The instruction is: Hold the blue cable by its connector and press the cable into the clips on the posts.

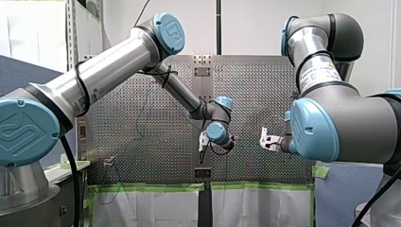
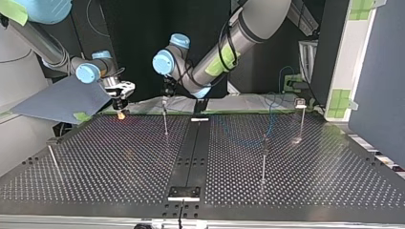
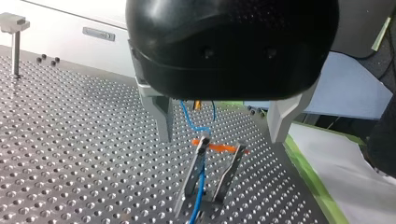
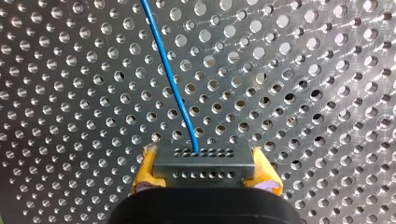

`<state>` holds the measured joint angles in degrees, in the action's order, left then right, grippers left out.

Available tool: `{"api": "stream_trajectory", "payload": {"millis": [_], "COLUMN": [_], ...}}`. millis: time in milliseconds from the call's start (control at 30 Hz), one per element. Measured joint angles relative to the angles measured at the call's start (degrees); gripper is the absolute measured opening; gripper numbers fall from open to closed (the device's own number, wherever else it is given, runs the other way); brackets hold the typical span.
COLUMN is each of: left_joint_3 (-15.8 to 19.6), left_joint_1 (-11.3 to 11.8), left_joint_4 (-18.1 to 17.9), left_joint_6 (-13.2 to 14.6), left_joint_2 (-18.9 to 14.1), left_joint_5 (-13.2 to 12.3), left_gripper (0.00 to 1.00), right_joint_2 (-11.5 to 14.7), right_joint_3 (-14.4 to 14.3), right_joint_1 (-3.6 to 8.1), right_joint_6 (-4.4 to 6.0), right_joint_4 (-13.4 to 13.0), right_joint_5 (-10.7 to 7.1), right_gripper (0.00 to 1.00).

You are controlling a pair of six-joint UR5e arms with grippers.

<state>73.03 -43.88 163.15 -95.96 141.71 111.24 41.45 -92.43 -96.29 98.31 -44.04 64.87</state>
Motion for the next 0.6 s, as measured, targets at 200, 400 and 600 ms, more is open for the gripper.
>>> {"api": "stream_trajectory", "payload": {"millis": [200,400,600], "left_joint_3": [0.75,0.82,0.85], "left_joint_1": [-0.13,-0.14,-0.16], "left_joint_4": [-0.81,-0.88,-0.89], "left_joint_6": [-1.10,-1.50,-1.86], "left_joint_2": [0.00,0.01,0.01], "left_joint_5": [-0.34,-0.45,-0.46], "left_gripper": [0.99,0.99,0.99], "right_joint_2": [0.00,0.00,0.00], "right_joint_3": [0.00,0.00,0.01], "right_joint_1": [0.00,0.00,0.00], "right_joint_6": [0.05,0.08,0.07], "right_joint_4": [0.00,0.00,0.00], "right_joint_5": [0.00,0.00,-0.01], "right_gripper": [0.00,0.00,0.00]}}
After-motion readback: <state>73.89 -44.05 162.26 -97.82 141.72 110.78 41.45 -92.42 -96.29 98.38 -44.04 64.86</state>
